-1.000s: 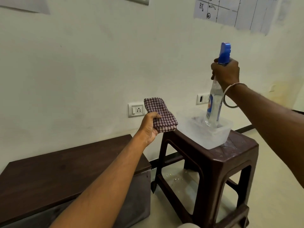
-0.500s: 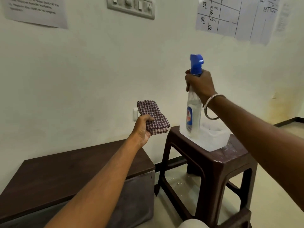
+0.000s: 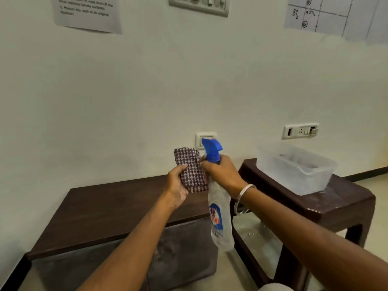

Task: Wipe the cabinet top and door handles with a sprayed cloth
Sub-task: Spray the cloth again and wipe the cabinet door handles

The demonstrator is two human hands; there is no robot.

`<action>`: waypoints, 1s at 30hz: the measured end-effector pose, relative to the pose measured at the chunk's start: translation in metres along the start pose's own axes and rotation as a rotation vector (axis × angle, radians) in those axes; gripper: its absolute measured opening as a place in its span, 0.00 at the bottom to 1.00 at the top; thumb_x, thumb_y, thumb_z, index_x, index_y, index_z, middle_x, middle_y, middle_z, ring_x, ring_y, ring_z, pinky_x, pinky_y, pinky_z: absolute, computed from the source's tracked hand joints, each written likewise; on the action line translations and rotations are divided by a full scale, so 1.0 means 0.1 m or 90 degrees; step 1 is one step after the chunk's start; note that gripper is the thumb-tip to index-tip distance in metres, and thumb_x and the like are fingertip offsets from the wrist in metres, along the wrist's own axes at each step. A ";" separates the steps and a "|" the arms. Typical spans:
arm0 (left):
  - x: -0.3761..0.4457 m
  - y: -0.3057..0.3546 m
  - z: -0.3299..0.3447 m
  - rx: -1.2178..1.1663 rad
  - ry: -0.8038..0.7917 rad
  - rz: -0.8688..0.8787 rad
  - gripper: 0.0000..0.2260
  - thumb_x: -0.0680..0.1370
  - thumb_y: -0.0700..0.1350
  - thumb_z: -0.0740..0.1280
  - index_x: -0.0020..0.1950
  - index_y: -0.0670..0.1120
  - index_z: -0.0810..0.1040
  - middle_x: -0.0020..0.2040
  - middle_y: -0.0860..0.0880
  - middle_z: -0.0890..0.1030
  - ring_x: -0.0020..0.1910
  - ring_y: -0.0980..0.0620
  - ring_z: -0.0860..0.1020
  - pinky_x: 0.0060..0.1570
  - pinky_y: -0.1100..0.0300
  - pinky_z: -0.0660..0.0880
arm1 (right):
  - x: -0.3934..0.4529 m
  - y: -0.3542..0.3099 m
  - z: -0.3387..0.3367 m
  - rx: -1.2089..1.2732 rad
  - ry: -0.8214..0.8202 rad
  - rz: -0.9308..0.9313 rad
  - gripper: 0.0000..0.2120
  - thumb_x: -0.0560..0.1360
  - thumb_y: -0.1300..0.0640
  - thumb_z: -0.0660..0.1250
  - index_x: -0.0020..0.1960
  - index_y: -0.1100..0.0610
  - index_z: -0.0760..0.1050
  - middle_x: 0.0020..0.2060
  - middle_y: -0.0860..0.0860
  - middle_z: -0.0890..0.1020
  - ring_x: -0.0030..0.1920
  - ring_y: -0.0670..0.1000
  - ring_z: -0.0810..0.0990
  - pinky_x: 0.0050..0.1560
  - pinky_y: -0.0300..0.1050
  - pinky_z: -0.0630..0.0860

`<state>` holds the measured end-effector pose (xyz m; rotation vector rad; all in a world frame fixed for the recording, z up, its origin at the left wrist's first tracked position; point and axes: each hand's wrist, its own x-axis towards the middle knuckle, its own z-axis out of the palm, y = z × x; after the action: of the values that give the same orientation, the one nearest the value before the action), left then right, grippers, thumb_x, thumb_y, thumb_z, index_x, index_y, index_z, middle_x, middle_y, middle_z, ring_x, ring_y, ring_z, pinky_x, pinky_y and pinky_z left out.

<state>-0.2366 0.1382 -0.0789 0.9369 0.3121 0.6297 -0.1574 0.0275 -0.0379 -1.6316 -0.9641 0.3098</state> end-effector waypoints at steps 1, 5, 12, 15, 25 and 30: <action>0.00 -0.01 -0.06 -0.003 0.002 0.005 0.13 0.80 0.46 0.57 0.54 0.41 0.78 0.41 0.45 0.85 0.40 0.49 0.83 0.36 0.54 0.81 | -0.03 0.04 0.09 0.007 -0.017 0.008 0.09 0.73 0.59 0.66 0.47 0.65 0.76 0.32 0.54 0.76 0.33 0.52 0.76 0.42 0.51 0.78; 0.03 -0.07 -0.26 0.003 0.033 0.021 0.18 0.81 0.54 0.55 0.54 0.44 0.79 0.40 0.47 0.85 0.38 0.51 0.83 0.36 0.57 0.79 | -0.15 0.14 0.35 -0.003 -0.062 0.035 0.06 0.74 0.56 0.67 0.44 0.60 0.76 0.35 0.53 0.79 0.35 0.48 0.78 0.37 0.39 0.76; 0.08 -0.12 -0.47 -0.007 0.034 0.000 0.21 0.81 0.55 0.53 0.58 0.42 0.78 0.40 0.46 0.85 0.38 0.49 0.83 0.40 0.53 0.78 | -0.19 0.30 0.47 -0.045 -0.077 0.043 0.07 0.74 0.55 0.67 0.41 0.58 0.75 0.32 0.52 0.78 0.34 0.48 0.76 0.36 0.39 0.75; 0.09 -0.15 -0.54 -0.013 0.019 -0.013 0.20 0.82 0.55 0.51 0.55 0.43 0.78 0.41 0.45 0.86 0.38 0.49 0.85 0.36 0.54 0.80 | -0.14 0.34 0.43 -0.030 -0.057 0.055 0.06 0.74 0.56 0.67 0.41 0.58 0.75 0.31 0.52 0.77 0.34 0.49 0.76 0.38 0.43 0.75; 0.14 -0.16 -0.64 -0.021 0.049 -0.006 0.20 0.81 0.56 0.54 0.56 0.44 0.79 0.45 0.45 0.85 0.43 0.47 0.83 0.42 0.54 0.79 | -0.25 0.44 0.57 -0.048 -0.145 0.049 0.04 0.74 0.58 0.66 0.42 0.59 0.74 0.30 0.52 0.75 0.31 0.48 0.75 0.36 0.40 0.76; 0.15 -0.13 -0.63 -0.047 0.057 -0.001 0.19 0.82 0.54 0.54 0.55 0.42 0.78 0.44 0.44 0.86 0.45 0.46 0.83 0.41 0.53 0.81 | -0.33 0.54 0.67 -0.073 -0.152 0.055 0.07 0.73 0.56 0.67 0.45 0.60 0.74 0.31 0.53 0.75 0.32 0.50 0.75 0.36 0.42 0.77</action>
<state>-0.2528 0.1830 -0.1251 0.8386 0.3667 0.6785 -0.1996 0.0495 -0.1167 -1.7725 -1.1088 0.5255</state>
